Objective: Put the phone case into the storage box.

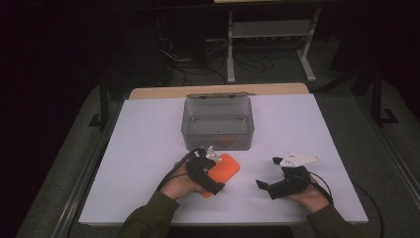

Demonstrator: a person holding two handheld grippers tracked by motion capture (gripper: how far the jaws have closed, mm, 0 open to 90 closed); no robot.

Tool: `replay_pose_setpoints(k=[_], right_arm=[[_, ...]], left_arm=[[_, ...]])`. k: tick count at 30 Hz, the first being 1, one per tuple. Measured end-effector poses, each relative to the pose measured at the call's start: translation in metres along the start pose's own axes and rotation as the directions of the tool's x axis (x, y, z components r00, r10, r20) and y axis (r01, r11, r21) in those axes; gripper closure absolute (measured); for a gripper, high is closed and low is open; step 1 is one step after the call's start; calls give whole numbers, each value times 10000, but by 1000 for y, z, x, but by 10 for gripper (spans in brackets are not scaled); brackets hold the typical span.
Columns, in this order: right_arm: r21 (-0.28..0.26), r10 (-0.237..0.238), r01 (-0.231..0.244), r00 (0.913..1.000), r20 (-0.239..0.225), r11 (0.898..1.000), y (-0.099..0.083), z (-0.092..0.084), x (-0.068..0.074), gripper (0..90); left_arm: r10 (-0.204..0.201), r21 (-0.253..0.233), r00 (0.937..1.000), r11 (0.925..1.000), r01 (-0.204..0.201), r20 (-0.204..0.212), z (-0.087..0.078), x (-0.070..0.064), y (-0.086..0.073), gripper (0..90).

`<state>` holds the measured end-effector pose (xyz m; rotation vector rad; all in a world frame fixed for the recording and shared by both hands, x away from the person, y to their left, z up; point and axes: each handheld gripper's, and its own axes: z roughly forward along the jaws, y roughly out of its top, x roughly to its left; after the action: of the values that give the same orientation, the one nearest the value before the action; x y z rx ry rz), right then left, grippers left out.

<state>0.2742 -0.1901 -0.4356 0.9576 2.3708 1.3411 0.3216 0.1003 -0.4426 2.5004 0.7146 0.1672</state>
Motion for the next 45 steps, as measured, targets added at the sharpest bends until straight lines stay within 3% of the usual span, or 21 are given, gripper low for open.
replay_pose_setpoints(k=[14, 17, 31, 45], right_arm=[[-1, -18, 18, 10000, -3, 10000, 0, 0, 0, 0], [-10, 10, -10, 10000, 1, 10000, 0, 0, 0, 0], [2, -3, 3, 10000, -6, 10000, 0, 0, 0, 0], [-22, 30, -30, 10000, -14, 10000, 0, 0, 0, 0]], left_arm=[[46, 35, 10000, 10000, -46, -25, -1, -1, 0, 3], [44, 7, 10000, 10000, -44, -1, -2, 0, 0, 52], [-22, -21, 9999, 10000, 21, -118, -4, 0, 0, 115], [-122, -21, 9997, 9999, 122, -203, -4, 0, 0, 130]])
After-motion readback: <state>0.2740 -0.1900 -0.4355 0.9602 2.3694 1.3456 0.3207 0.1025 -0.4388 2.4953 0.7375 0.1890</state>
